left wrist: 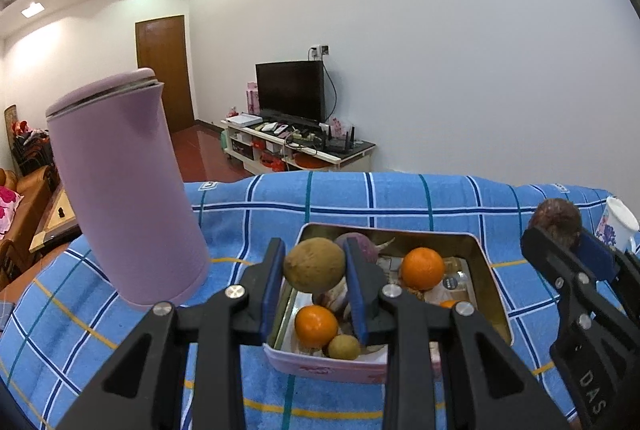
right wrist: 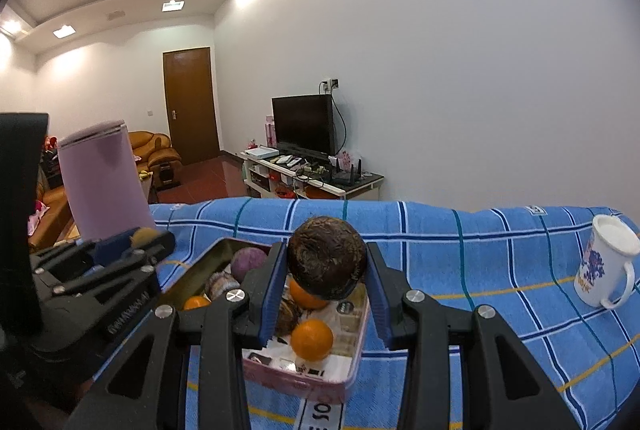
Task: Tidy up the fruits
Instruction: 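Hold both fruits above the tin and lower them toward its contents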
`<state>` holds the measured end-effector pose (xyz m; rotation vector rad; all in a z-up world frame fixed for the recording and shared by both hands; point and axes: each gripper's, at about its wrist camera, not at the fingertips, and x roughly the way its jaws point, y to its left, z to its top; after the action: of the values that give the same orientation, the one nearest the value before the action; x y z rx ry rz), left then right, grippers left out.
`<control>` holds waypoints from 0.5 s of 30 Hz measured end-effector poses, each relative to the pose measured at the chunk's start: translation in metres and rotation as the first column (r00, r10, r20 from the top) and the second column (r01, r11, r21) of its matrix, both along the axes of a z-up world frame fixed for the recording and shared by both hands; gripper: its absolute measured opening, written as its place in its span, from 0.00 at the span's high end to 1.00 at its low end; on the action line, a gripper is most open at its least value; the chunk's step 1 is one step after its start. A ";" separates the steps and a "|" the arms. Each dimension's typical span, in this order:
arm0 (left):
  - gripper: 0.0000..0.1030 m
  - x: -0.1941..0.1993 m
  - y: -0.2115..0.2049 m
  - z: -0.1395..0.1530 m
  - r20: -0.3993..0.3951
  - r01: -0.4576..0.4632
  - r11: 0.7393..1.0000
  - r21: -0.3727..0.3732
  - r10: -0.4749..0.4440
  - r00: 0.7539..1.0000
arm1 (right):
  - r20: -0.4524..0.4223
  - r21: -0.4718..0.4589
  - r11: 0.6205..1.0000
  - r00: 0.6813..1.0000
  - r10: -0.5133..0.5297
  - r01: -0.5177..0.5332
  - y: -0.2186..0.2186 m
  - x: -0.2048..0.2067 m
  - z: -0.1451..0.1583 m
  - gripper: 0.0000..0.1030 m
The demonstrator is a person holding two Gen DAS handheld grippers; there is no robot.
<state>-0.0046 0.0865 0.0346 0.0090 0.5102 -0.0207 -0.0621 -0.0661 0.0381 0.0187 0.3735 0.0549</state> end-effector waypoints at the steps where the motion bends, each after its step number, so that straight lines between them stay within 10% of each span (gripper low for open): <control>1: 0.69 0.002 0.000 0.000 -0.002 -0.001 1.000 -0.001 0.001 1.000 | 0.004 -0.004 1.000 1.000 0.003 -0.003 0.002 0.000 0.001 0.61; 15: 0.69 0.020 0.000 0.000 -0.005 -0.018 1.000 0.013 0.018 1.000 | 0.033 -0.053 0.999 0.999 0.009 -0.007 0.018 0.010 0.001 0.61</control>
<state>0.0155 0.0863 0.0342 0.0171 0.5155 0.0003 -0.0523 -0.0479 0.0391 -0.0359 0.3414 0.0534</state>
